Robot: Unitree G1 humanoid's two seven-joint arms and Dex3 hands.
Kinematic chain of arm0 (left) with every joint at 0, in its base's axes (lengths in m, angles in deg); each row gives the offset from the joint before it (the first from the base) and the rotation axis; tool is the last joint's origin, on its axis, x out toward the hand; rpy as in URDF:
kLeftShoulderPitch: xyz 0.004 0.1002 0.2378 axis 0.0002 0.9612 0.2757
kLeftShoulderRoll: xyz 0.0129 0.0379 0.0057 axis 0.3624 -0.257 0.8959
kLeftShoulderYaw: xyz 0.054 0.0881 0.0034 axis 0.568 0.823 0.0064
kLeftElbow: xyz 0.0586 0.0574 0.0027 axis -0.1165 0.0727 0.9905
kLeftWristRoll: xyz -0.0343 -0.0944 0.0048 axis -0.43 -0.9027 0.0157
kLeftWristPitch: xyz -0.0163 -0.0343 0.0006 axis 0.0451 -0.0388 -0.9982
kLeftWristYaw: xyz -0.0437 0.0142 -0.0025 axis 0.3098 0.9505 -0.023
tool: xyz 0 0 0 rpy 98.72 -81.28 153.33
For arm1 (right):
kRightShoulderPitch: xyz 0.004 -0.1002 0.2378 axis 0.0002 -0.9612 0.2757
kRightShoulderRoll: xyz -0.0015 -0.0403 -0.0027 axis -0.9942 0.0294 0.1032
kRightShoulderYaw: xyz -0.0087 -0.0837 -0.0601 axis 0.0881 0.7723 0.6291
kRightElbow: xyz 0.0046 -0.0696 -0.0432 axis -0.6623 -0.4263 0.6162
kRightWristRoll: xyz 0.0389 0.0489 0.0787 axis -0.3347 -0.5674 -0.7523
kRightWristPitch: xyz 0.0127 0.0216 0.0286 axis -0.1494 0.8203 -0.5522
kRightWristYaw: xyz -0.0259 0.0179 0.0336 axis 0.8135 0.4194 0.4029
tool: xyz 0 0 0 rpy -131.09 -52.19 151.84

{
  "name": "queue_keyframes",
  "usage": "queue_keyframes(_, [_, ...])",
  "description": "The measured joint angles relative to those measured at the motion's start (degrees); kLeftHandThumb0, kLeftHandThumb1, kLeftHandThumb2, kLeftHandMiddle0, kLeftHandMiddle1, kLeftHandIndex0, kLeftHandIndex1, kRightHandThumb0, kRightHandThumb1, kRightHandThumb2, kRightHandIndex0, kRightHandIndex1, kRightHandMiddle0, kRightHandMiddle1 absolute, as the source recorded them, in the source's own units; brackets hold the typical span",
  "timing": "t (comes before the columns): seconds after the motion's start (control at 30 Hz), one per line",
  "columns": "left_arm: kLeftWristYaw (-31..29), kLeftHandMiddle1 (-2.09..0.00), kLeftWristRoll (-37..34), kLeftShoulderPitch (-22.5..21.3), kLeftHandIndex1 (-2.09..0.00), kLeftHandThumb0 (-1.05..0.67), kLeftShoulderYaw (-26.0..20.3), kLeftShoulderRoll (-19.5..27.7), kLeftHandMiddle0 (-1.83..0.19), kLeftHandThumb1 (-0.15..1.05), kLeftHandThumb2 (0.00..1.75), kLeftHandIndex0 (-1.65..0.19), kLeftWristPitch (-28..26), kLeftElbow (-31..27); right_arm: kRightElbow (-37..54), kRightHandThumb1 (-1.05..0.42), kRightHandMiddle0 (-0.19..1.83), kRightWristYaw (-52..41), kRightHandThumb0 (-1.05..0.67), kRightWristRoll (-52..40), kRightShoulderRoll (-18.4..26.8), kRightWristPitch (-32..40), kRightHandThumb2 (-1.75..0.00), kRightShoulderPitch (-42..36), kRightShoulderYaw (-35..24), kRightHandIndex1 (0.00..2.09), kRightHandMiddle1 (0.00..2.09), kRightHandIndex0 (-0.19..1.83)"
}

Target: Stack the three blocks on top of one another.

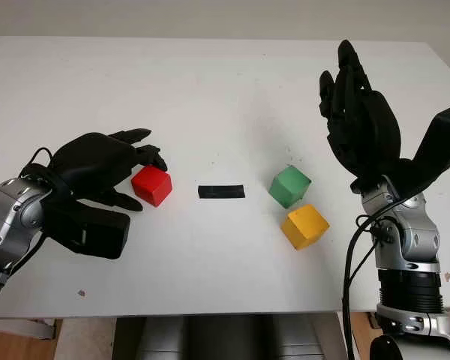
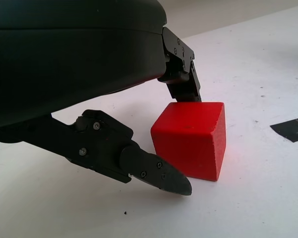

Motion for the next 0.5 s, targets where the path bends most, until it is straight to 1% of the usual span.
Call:
queue_keyframes(0.1, [1.0, -0.05, 1.75, -0.12, -1.06, -0.47, 0.38, 0.0, -0.11, 0.89, 0.06, -0.17, 0.55, 0.46, 0.21, -1.05, -0.19, 0.0, -0.7, -0.03, 0.0, 0.0, -0.73, -0.03, 0.0, 0.0, 0.0, -0.19])
queue_keyframes(0.27, [3.26, -0.06, 3.87, -0.16, -1.11, -0.47, 0.63, 0.0, -0.12, 0.92, 0.06, -0.19, 1.61, 1.5, 0.22, -1.05, -0.19, -0.07, -0.69, -0.03, -0.01, 0.0, -0.73, -0.03, 0.0, 0.0, 0.0, -0.19])
queue_keyframes(0.4, [6.03, -0.06, 3.73, -0.16, -1.32, -0.44, 0.63, -0.02, -0.14, 1.01, 0.07, -0.19, 3.46, 2.88, 0.22, -1.05, -0.19, -0.07, -0.7, -0.01, -0.01, 0.0, -0.73, -0.04, 0.02, 0.0, 0.0, -0.19])
queue_keyframes(0.43, [6.27, -0.06, 2.72, -0.16, -1.39, -0.43, 0.55, -0.17, -0.15, 1.03, 0.09, -0.17, 3.89, 3.26, 0.22, -1.05, -0.19, -0.07, -0.69, 0.0, -0.01, 0.0, -0.73, -0.05, 0.03, 0.0, 0.0, -0.19])
queue_keyframes(0.5, [6.36, -0.06, 0.3, -0.15, -1.44, -0.42, 0.35, -0.83, -0.16, 1.04, 0.1, -0.16, 4.42, 3.83, 0.22, -1.05, -0.19, -0.02, -0.69, 0.01, -0.03, 0.0, -0.73, -0.05, 0.04, 0.0, 0.0, -0.19])
